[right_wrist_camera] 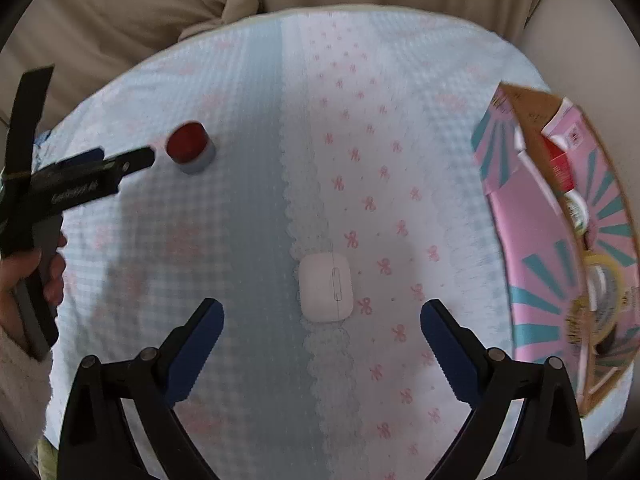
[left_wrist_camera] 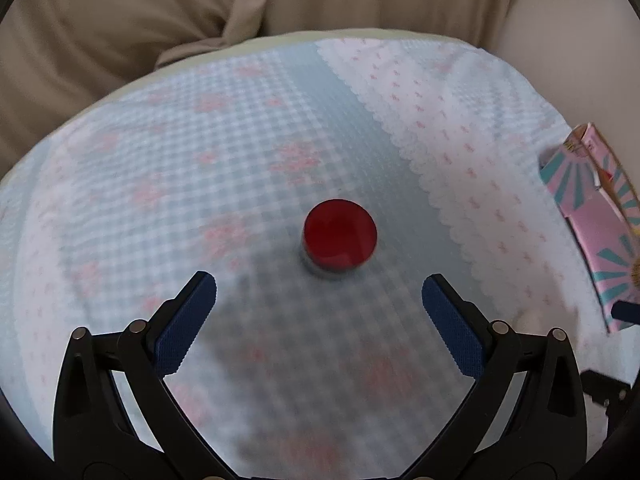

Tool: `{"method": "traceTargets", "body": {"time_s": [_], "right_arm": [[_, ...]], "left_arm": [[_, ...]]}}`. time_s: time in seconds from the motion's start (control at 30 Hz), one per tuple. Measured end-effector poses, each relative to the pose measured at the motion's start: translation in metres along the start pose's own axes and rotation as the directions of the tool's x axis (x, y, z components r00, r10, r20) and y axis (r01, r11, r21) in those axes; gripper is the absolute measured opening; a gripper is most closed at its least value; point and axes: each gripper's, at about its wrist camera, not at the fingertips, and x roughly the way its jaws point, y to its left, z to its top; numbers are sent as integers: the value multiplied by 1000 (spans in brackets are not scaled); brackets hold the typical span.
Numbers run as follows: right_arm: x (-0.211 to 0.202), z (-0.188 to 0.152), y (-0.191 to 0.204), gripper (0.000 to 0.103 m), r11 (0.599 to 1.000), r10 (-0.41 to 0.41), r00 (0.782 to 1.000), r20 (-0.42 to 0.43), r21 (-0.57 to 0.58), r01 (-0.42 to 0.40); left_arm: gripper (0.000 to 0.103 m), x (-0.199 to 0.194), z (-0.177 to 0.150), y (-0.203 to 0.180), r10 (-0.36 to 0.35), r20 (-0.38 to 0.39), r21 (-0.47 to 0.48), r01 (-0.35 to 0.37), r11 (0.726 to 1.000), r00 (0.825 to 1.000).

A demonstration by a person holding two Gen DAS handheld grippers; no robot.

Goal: Organize rigid objects
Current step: 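Grasp the red-lidded tin with the left tool while the right grasps the white earbud case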

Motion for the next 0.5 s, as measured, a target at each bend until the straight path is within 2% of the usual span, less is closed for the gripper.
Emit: {"method": "traceTargets", "body": {"time_s": [0.07,0.23,0.3,0.43,0.5], "right_arm": [[17,-1,0,97,1000,1,1000,-17,9,-1],[53,0,-2,86,1000,-3,999,-43,14,4],[66,1,-4,78,1000,-5,999,-54,18,5],[82,0,-6,69,999,-3,998,-66,32,5],[85,-1,-7,60,999,-16,998,-65,31,18]], "left_arm": [[100,21,2,-2,7,1,20,-7,1000,1000],[97,51,0,-8,-5,17,33,4,999,1000],[94,60,-1,-11,-9,24,41,8,999,1000],[80,73,-1,-15,-15,29,50,14,999,999],[72,76,-1,-17,-3,39,63,1,998,999]]}}
